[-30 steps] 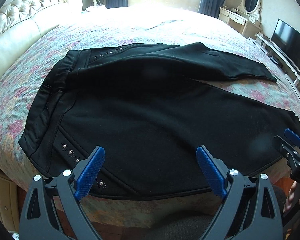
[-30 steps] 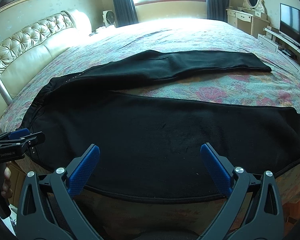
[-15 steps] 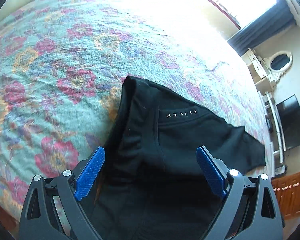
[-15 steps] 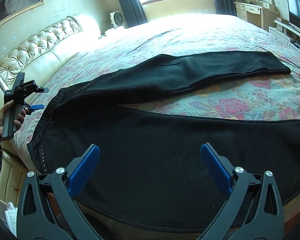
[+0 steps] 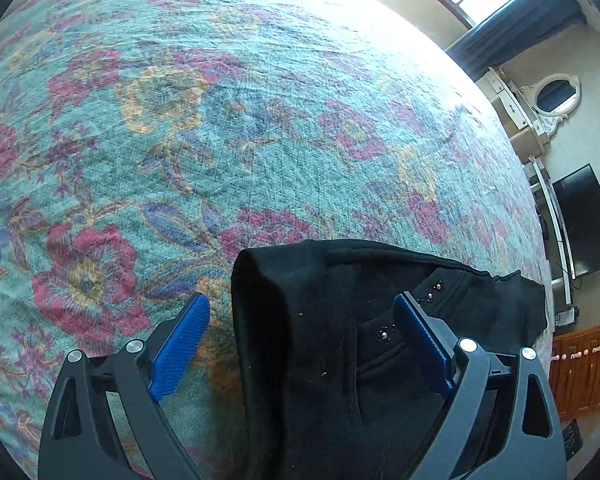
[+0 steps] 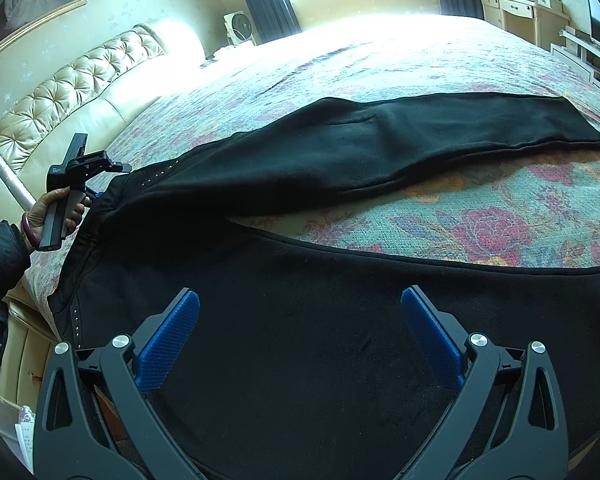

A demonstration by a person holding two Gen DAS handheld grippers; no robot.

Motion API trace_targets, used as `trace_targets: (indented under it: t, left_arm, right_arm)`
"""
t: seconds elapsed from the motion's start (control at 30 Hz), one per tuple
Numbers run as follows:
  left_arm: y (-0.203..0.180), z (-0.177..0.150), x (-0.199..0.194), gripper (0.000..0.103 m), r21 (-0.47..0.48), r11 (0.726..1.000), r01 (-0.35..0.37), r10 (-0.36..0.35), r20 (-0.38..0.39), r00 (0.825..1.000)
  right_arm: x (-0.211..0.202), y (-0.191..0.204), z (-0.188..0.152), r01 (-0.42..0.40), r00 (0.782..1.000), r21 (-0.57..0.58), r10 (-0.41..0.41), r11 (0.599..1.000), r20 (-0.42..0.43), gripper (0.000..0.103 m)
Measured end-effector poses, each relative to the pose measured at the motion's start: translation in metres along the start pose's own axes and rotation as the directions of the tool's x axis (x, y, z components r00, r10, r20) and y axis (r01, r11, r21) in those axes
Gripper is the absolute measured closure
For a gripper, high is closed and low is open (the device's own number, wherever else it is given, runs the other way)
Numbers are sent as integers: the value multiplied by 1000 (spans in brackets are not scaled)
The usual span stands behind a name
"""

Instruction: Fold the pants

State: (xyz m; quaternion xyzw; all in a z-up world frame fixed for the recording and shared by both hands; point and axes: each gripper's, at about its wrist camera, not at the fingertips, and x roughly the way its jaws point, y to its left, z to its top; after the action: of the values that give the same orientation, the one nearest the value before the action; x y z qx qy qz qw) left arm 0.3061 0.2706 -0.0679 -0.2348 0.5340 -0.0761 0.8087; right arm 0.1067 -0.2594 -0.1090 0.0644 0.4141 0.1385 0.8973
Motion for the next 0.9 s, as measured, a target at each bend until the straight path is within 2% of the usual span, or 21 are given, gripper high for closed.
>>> trace_targets:
  t: [0.03,0.07,0.1,0.17,0.2,0.33,0.47,0.53,0.6,0.67,0.73,0.8,0.87,0.9]
  left_arm:
    - [1,4,6,25,-3,1000,21,-21,-18,1000]
    - [0,7,10,45,4,1000,-2,3,-35,999]
    - [0,9,15,71,13,997,-74,75,-48,996]
    - [-3,10,19,77,31,996,-81,82,-45,996]
    - [-7,10,20,85,53,996,-75,77,-44,996]
    - [-14,11,22,91,76,993,-91,93,-29,995]
    - [-15,11,26,92,82,992,-94,95,-16,995]
    - [-10,11,26,91,64,995,-73,75,-21,997]
    - [-5,12,25,91,41,998,-48,49,-21,999]
    - [2,11,26,90,6,1000,-17,17,-14,1000]
    - [9,11,28,88,-34,999,17,-18,-5,1000]
    - [16,11,28,88,-69,996,54,-54,-1,999]
    - [21,13,29,88,-100,992,82,-83,0,997]
    - [25,14,28,87,-121,987,102,-103,1,995]
  right_arm:
    - [3,-2,0,-11,1000,4,11,1000,-6,2]
    - [5,-3,1,-26,1000,8,26,1000,-11,2]
    - [6,-4,3,-38,999,11,38,999,-14,2]
    - [7,-7,9,-54,998,7,54,999,-13,2]
    - [8,-8,13,-65,998,-2,65,998,-9,2]
    - [9,-15,55,-105,994,-90,107,990,20,2]
    - [31,-32,134,-114,991,-204,125,972,37,2]
    - [57,-34,176,-141,990,-290,144,947,-10,2]
    - [90,-30,208,-149,989,-394,131,907,-74,2]
    - [121,-24,228,-224,972,-446,166,867,-166,2]
    - [149,-13,239,-279,953,-493,174,824,-248,2]
    - [176,-4,243,-279,946,-545,128,791,-297,2]
    - [201,-2,245,-262,936,-555,68,790,-346,2]
    - [210,-4,241,-278,921,-530,65,801,-384,2]
